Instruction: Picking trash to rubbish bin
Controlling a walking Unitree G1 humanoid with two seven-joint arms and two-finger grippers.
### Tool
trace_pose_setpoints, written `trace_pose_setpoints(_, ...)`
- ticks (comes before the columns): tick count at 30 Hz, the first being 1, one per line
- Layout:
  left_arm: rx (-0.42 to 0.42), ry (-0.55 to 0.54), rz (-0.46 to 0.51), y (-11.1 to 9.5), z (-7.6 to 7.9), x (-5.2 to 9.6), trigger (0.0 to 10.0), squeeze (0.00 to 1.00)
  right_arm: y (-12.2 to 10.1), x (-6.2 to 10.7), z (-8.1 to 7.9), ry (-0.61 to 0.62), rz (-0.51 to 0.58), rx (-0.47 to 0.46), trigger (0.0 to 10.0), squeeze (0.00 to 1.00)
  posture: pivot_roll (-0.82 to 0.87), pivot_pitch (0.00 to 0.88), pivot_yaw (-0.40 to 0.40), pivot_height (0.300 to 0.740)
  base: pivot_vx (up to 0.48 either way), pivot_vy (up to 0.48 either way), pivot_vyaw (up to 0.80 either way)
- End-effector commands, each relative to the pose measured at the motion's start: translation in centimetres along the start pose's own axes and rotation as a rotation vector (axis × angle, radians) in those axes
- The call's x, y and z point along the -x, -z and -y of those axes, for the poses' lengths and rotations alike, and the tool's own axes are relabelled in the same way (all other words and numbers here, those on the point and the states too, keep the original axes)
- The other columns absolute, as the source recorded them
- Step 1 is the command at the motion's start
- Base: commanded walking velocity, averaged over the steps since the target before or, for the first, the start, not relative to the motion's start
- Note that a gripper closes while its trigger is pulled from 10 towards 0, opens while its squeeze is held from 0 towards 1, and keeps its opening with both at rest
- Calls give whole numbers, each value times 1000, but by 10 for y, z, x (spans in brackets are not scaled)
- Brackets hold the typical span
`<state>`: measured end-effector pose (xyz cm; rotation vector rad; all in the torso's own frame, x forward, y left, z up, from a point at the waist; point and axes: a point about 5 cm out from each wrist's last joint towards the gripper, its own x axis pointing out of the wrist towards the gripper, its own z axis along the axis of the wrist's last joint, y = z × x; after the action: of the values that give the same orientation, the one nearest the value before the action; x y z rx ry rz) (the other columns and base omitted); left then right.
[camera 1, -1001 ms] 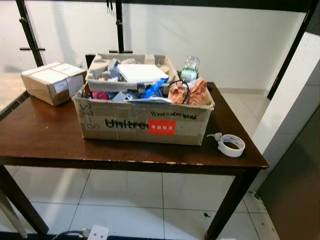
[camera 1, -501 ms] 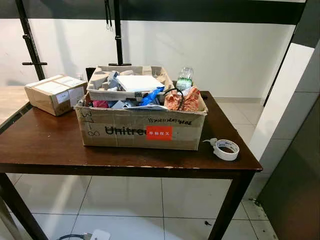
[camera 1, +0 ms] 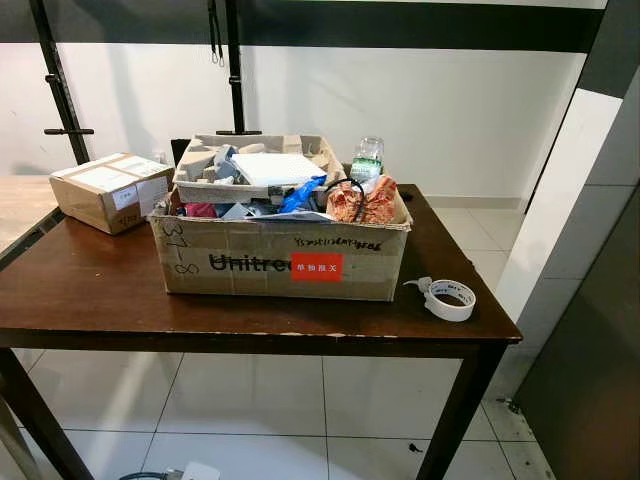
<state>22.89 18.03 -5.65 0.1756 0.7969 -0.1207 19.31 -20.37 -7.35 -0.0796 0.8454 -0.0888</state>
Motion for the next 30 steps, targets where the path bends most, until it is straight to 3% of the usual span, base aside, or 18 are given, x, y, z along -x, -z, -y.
trace_pose_setpoints(1, 3, 12, -29, 10, 4, 2, 10000, 0, 10, 2, 1, -1, -30, 2, 10000, 0, -95, 111, -21, 740, 0, 0, 0)
trace_pose_setpoints(25, 17, 31, -53, 26, 10, 6, 10000, 0, 19, 6, 3, -20, -46, 37, 10000, 0, -103, 150, -48, 740, -286, 0, 0)
trace_pose_setpoints(30, 20, 40, -63, 27, 12, 6, 10000, 0, 18, 5, 4, -20, -45, 39, 10000, 0, -106, 150, -50, 740, 0, 0, 0)
